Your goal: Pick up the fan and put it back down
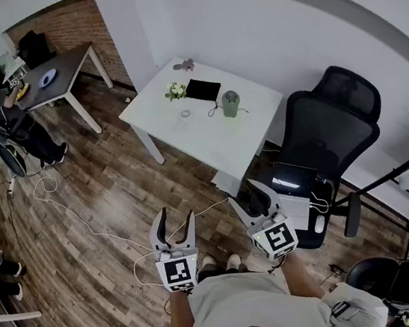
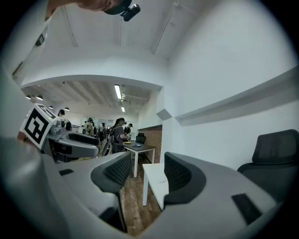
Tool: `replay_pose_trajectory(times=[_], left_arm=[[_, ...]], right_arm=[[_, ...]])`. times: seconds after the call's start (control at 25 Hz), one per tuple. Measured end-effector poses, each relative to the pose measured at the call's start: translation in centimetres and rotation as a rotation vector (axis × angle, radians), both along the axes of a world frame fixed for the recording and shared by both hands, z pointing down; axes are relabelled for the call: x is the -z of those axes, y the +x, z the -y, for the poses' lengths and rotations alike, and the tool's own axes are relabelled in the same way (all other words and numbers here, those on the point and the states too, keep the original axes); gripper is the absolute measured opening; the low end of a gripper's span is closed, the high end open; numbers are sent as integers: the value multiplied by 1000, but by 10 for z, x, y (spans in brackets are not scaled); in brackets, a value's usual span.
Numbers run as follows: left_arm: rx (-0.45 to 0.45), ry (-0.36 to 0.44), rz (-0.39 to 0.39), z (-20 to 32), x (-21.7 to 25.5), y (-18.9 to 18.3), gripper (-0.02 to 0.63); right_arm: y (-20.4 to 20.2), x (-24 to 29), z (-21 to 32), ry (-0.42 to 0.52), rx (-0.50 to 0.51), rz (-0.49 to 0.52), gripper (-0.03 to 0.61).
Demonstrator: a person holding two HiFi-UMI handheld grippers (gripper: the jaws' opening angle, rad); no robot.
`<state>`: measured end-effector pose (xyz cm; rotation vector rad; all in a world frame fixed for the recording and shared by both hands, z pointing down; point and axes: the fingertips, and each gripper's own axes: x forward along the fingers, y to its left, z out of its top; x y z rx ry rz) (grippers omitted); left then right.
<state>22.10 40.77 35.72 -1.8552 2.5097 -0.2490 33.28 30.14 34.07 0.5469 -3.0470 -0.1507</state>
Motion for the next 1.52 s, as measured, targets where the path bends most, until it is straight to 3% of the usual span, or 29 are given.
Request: replay_pose_trajectory(times=[0.52, 1.52], left_arm=[[9, 22, 6, 28, -4, -32, 270], [-69, 50, -5, 109, 0, -193, 307]], right_arm=[[-35, -15, 25, -18, 2, -3, 224], [-193, -24, 92, 1, -55, -55, 247]])
